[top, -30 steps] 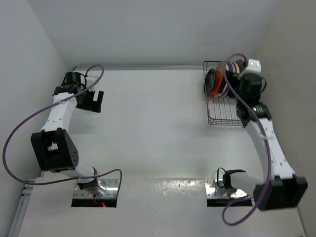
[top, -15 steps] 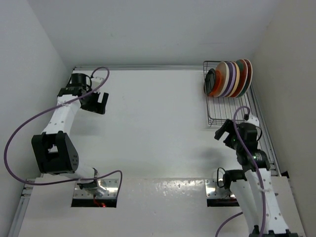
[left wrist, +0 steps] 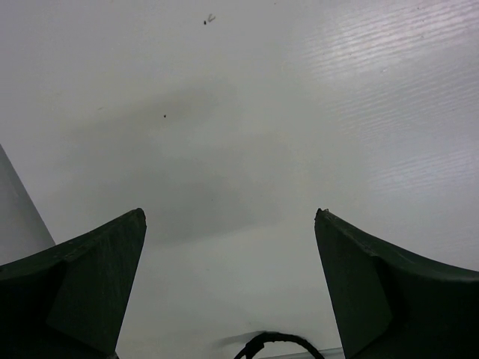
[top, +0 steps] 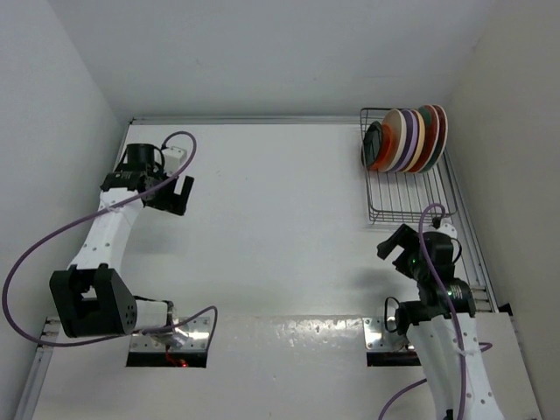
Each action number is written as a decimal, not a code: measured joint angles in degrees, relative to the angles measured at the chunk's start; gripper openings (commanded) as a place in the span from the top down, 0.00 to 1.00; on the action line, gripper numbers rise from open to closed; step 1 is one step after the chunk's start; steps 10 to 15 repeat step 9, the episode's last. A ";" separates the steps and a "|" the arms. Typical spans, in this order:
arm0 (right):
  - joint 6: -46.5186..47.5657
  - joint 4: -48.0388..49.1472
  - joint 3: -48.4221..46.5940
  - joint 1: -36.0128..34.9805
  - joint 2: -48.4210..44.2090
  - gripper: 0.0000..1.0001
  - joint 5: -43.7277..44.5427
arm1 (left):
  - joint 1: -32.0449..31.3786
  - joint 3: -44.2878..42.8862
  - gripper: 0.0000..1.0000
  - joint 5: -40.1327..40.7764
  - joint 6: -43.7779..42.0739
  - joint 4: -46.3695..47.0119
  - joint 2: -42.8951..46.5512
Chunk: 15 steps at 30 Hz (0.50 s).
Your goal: Load the plates into the dish rack
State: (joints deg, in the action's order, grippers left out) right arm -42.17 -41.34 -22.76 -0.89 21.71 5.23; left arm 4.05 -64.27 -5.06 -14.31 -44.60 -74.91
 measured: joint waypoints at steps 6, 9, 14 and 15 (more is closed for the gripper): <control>0.07 0.00 0.00 0.00 2.25 0.00 -1.09 | -0.02 1.49 0.00 0.66 0.02 0.04 2.21; 0.04 -0.02 0.00 0.00 3.80 0.00 -1.42 | -0.02 1.77 0.00 0.70 0.00 -0.02 2.45; 0.04 -0.02 0.00 0.00 3.80 0.00 -1.42 | -0.02 1.77 0.00 0.70 0.00 -0.02 2.45; 0.04 -0.02 0.00 0.00 3.80 0.00 -1.42 | -0.02 1.77 0.00 0.70 0.00 -0.02 2.45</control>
